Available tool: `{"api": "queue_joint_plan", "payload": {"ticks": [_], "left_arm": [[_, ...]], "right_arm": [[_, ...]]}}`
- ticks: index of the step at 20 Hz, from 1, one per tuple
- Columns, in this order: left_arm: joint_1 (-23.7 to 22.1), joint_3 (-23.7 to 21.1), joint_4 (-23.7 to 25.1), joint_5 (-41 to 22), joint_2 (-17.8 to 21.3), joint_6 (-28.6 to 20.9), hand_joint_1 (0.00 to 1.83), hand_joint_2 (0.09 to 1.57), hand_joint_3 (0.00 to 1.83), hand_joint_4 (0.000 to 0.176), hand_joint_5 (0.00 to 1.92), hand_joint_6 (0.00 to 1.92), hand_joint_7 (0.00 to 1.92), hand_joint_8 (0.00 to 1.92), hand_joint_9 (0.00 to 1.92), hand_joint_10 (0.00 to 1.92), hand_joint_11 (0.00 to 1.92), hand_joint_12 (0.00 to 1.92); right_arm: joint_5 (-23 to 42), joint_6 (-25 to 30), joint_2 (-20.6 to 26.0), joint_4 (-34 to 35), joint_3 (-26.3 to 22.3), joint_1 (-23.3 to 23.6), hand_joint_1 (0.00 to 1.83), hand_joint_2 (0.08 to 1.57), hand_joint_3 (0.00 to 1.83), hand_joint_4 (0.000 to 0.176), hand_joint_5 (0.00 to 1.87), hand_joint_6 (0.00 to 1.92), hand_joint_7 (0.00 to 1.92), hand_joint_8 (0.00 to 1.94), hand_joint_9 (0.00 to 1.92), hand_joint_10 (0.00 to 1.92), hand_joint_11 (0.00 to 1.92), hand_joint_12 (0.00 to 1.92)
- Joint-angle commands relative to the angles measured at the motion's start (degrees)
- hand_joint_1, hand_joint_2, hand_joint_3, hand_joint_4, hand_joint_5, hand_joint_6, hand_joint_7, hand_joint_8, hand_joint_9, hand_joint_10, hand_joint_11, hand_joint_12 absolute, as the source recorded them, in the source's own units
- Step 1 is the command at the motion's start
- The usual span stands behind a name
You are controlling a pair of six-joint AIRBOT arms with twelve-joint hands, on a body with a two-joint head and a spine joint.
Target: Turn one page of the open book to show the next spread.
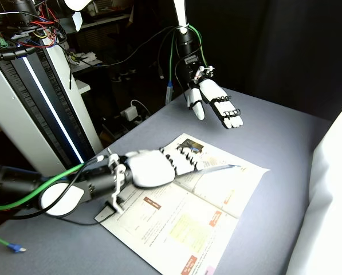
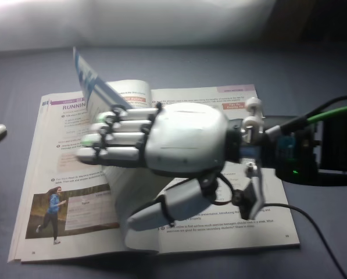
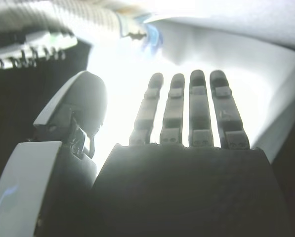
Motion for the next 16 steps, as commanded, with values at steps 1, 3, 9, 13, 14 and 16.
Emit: {"api": "queue_joint_plan", "payload": {"ticks": [1, 3, 9, 13, 14, 16], "left_arm": [[-0.09, 0.53, -1.36, -6.61, -0.14, -0.42, 0.49, 1.57, 0.15, 0.000, 0.11, 0.01, 0.01, 0.00, 0.01, 0.00, 0.00, 0.00], [-0.10, 0.63, -1.32, -6.63, -0.22, -0.50, 0.11, 1.55, 0.13, 0.102, 0.01, 0.00, 0.00, 0.00, 0.00, 0.00, 0.00, 0.00], [-0.18, 0.97, -1.06, -6.96, -0.57, -0.69, 0.00, 1.21, 0.00, 0.000, 0.10, 0.01, 0.11, 0.00, 0.11, 0.00, 0.00, 0.34], [-0.22, 0.85, -1.48, -7.71, -0.57, -0.76, 0.00, 1.20, 0.00, 0.000, 0.10, 0.01, 0.12, 0.00, 0.11, 0.00, 0.00, 0.28], [-0.22, 0.77, -1.56, -7.96, -0.54, -0.77, 0.00, 1.20, 0.00, 0.000, 0.10, 0.01, 0.12, 0.00, 0.11, 0.00, 0.00, 0.28], [-0.23, 0.62, -1.68, -8.43, -0.34, -0.79, 0.00, 1.20, 0.00, 0.000, 0.10, 0.01, 0.12, 0.00, 0.11, 0.00, 0.00, 0.28]], "right_arm": [[7.94, -0.15, -0.29, 2.74, 0.18, 1.21, 0.00, 1.13, 0.00, 0.000, 0.00, 0.00, 0.00, 0.00, 0.00, 0.00, 0.00, 0.00], [10.26, -0.26, -0.62, 3.33, 0.22, 2.03, 0.00, 1.10, 0.00, 0.000, 0.00, 0.00, 0.00, 0.00, 0.00, 0.00, 0.00, 0.00], [17.93, -0.31, 0.11, 3.05, -2.06, 6.21, 0.00, 1.11, 0.00, 0.000, 0.00, 0.00, 0.00, 0.00, 0.00, 0.00, 0.00, 0.00], [22.68, -0.32, 4.05, 5.29, -4.03, 6.31, 0.00, 1.11, 0.00, 0.000, 0.00, 0.00, 0.00, 0.00, 0.00, 0.00, 0.00, 0.00], [23.10, -0.49, 5.79, 5.55, -4.97, 6.30, 0.01, 1.09, 0.00, 0.000, 0.00, 0.00, 0.00, 0.00, 0.00, 0.00, 0.00, 0.00], [23.04, -1.11, 8.96, 5.70, -6.60, 6.29, 0.01, 1.08, 0.00, 0.000, 0.00, 0.00, 0.00, 0.00, 0.00, 0.00, 0.00, 0.00]]}}
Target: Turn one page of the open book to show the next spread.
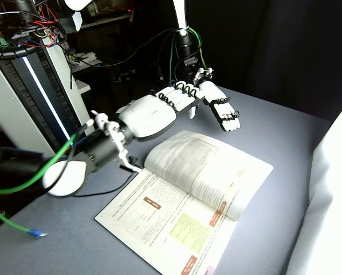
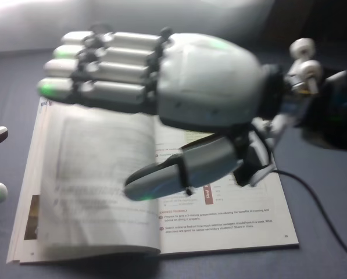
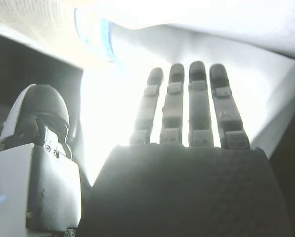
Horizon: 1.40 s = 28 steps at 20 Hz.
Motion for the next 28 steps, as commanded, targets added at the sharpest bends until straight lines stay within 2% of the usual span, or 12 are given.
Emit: {"api": "queue_joint_plan", "payload": {"ticks": [1, 2, 3, 5, 6, 7, 10, 11, 12, 16, 23, 28], "left_arm": [[-0.21, -0.14, -1.39, -7.51, 0.35, -0.51, 0.00, 1.19, 0.00, 0.000, 0.10, 0.01, 0.12, 0.00, 0.11, 0.00, 0.00, 0.28], [-0.21, -0.31, -1.48, -7.83, 0.49, -0.50, 0.00, 1.19, 0.00, 0.000, 0.10, 0.01, 0.12, 0.00, 0.11, 0.00, 0.00, 0.28], [-0.19, -0.48, -1.64, -8.27, 0.59, -0.47, 0.00, 1.39, 0.02, 0.000, 0.02, 0.00, 0.02, 0.00, 0.02, 0.00, 0.00, 0.05], [-0.18, -0.83, -1.77, -9.20, 1.01, -0.22, 0.00, 1.45, 0.02, 0.025, 0.02, 0.01, 0.00, 0.00, 0.00, 0.00, 0.00, 0.00], [-0.18, -0.87, -1.76, -9.41, 1.13, -0.19, 0.00, 1.45, 0.02, 0.025, 0.02, 0.01, 0.00, 0.00, 0.00, 0.00, 0.00, 0.00], [-0.21, -0.97, -1.29, -10.01, 1.49, -0.14, 0.00, 1.51, 0.02, 0.000, 0.02, 0.00, 0.00, 0.00, 0.00, 0.00, 0.00, 0.00], [-1.08, -0.88, 0.18, -10.36, 1.59, -0.03, 0.00, 1.49, 0.00, 0.000, 0.06, 0.02, 0.01, 0.00, 0.00, 0.00, 0.01, 0.01], [-1.76, -0.78, 0.90, -10.17, 1.58, 0.09, 0.00, 1.48, 0.00, 0.000, 0.06, 0.02, 0.01, 0.00, 0.00, 0.00, 0.02, 0.01], [-2.49, -0.69, 1.48, -9.90, 1.53, 0.20, 0.00, 1.48, 0.00, 0.000, 0.06, 0.01, 0.00, 0.00, 0.00, 0.00, 0.00, 0.00], [-6.94, 0.21, 4.56, -8.09, 0.58, 0.20, 0.04, 1.45, 0.01, 0.000, 0.08, 0.00, 0.02, 0.01, 0.00, 0.00, 0.01, 0.14], [-13.56, 3.50, 9.10, -5.91, -3.80, -1.52, 0.05, 1.44, 0.00, 0.000, 0.05, 0.00, 0.01, 0.00, 0.00, 0.00, 0.00, 0.00], [-17.49, 5.25, 10.93, -5.98, -5.94, -2.18, 0.12, 1.43, 0.00, 0.000, 0.00, 0.00, 0.00, 0.00, 0.00, 0.00, 0.00, 0.00]], "right_arm": [[5.99, -0.11, -0.12, 3.31, -0.80, 0.68, 0.01, 1.08, 0.00, 0.000, 0.00, 0.00, 0.00, 0.00, 0.00, 0.00, 0.00, 0.00], [5.99, -0.43, 1.15, 3.87, -1.46, -0.05, 0.01, 1.08, 0.00, 0.000, 0.00, 0.00, 0.00, 0.00, 0.00, 0.00, 0.00, 0.00], [5.98, -1.04, 2.66, 4.67, -2.12, -0.92, 0.00, 1.09, 0.00, 0.000, 0.00, 0.00, 0.00, 0.00, 0.00, 0.00, 0.00, 0.00], [5.70, -2.78, 5.65, 6.91, -3.70, -3.40, 0.01, 1.08, 0.00, 0.000, 0.00, 0.00, 0.00, 0.00, 0.00, 0.00, 0.00, 0.00], [5.57, -3.42, 6.62, 7.76, -4.23, -4.04, 0.01, 1.08, 0.00, 0.000, 0.00, 0.00, 0.00, 0.00, 0.00, 0.00, 0.00, 0.00], [4.76, -5.71, 9.96, 9.97, -5.70, -5.92, 0.01, 1.08, 0.00, 0.000, 0.00, 0.00, 0.00, 0.00, 0.00, 0.00, 0.00, 0.00], [2.10, -8.90, 15.02, 13.61, -7.93, -8.40, 0.04, 1.16, 0.02, 0.000, 0.00, 0.00, 0.00, 0.00, 0.00, 0.00, 0.00, 0.00], [1.15, -10.21, 16.83, 15.30, -8.73, -9.47, 0.01, 1.12, 0.00, 0.012, 0.00, 0.00, 0.00, 0.00, 0.00, 0.00, 0.00, 0.00], [0.45, -11.08, 18.03, 16.72, -9.32, -10.51, 0.02, 1.14, 0.01, 0.000, 0.00, 0.00, 0.00, 0.00, 0.00, 0.00, 0.00, 0.00], [-1.20, -18.41, 21.97, 25.94, -12.26, -15.84, 0.00, 1.16, 0.02, 0.000, 0.00, 0.00, 0.00, 0.00, 0.00, 0.00, 0.00, 0.00], [1.85, -23.75, 25.15, 35.52, -14.47, -21.95, 0.00, 1.17, 0.01, 0.000, 0.00, 0.00, 0.00, 0.00, 0.00, 0.00, 0.00, 0.00], [10.29, -27.47, 27.77, 42.64, -16.60, -26.71, 0.08, 1.20, 0.03, 0.000, 0.00, 0.00, 0.00, 0.00, 0.00, 0.00, 0.00, 0.00]]}}
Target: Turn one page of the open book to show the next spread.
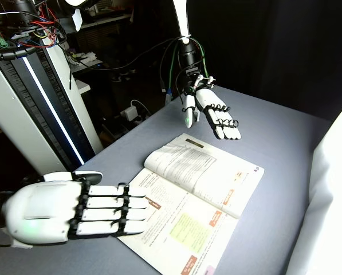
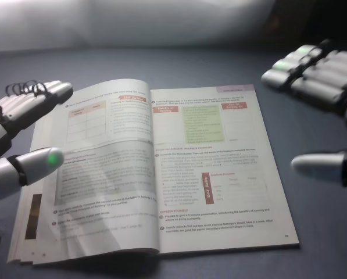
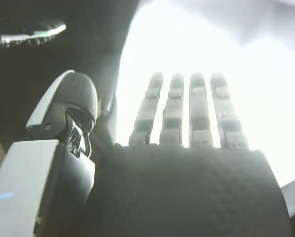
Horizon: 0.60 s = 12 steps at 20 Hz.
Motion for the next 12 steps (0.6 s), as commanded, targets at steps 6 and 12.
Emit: {"api": "queue_joint_plan", "payload": {"ticks": [6, 12], "left_arm": [[-2.51, 1.48, -1.09, -9.85, -0.67, -0.46, 0.19, 1.33, 0.00, 0.070, 0.00, 0.00, 0.00, 0.00, 0.00, 0.00, 0.00, 0.00], [-3.94, 1.94, -2.11, -13.47, -0.38, 0.48, 0.40, 1.28, 0.00, 0.106, 0.00, 0.00, 0.00, 0.00, 0.00, 0.00, 0.00, 0.00]], "right_arm": [[22.92, -2.04, 2.94, 6.74, -2.28, -5.61, 0.31, 1.25, 0.02, 0.021, 0.00, 0.00, 0.00, 0.00, 0.00, 0.00, 0.00, 0.00], [35.54, -2.32, 5.06, 10.82, -3.57, -10.86, 0.34, 1.28, 0.02, 0.015, 0.00, 0.00, 0.00, 0.00, 0.00, 0.00, 0.02, 0.02]]}}
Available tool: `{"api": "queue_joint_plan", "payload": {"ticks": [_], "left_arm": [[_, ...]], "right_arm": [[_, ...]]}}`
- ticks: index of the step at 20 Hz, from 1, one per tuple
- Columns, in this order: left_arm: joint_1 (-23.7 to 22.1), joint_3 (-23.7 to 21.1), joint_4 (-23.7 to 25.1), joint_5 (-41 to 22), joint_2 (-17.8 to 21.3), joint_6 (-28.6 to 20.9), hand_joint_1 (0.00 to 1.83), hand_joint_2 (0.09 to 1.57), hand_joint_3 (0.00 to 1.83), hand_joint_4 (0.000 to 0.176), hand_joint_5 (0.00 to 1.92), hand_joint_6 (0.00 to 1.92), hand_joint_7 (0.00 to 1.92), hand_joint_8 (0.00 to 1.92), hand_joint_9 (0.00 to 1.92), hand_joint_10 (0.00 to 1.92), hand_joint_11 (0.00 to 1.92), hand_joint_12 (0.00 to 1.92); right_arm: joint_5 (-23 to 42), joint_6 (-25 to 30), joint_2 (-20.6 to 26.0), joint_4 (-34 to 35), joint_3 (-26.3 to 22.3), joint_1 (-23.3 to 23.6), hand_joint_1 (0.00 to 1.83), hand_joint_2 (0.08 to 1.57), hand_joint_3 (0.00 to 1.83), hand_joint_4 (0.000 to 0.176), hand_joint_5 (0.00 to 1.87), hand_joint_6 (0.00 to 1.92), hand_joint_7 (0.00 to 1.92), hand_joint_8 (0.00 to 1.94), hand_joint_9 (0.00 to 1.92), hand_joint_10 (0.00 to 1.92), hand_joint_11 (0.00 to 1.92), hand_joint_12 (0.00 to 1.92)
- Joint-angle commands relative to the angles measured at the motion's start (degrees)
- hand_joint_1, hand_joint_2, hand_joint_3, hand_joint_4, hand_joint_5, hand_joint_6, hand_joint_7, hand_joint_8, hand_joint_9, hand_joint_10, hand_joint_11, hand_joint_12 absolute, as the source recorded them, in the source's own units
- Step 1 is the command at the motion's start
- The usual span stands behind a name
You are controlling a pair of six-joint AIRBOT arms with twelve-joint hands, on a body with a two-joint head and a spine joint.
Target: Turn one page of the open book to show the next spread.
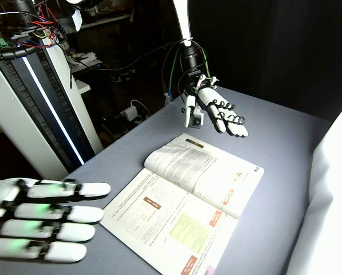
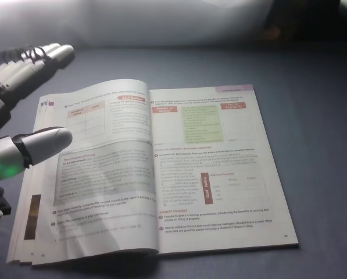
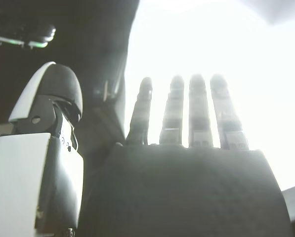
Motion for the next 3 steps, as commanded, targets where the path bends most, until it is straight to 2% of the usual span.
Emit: {"api": "queue_joint_plan", "payload": {"ticks": [1, 2, 3], "left_arm": [[-0.23, -0.25, -1.84, -9.23, 0.28, 0.18, 0.48, 1.27, 0.00, 0.139, 0.00, 0.00, 0.00, 0.00, 0.00, 0.00, 0.00, 0.00], [0.29, -0.44, -2.57, -10.47, 0.26, 0.42, 0.44, 1.25, 0.00, 0.096, 0.00, 0.00, 0.00, 0.00, 0.00, 0.00, 0.02, 0.01], [0.83, -0.48, -3.20, -11.76, 0.28, 0.54, 0.44, 1.25, 0.00, 0.085, 0.00, 0.00, 0.00, 0.00, 0.00, 0.00, 0.00, 0.00]], "right_arm": [[9.52, 0.15, 0.60, 0.45, 0.01, 0.32, 0.33, 1.30, 0.00, 0.016, 0.00, 0.00, 0.00, 0.00, 0.00, 0.00, 0.00, 0.17], [10.28, 0.16, 0.61, 0.26, 0.07, 0.32, 0.31, 1.31, 0.00, 0.012, 0.00, 0.00, 0.00, 0.00, 0.01, 0.01, 0.00, 0.38], [11.28, 0.15, 0.61, 0.23, 0.23, 0.32, 0.25, 1.32, 0.00, 0.000, 0.00, 0.00, 0.00, 0.00, 0.04, 0.02, 0.00, 0.42]]}}
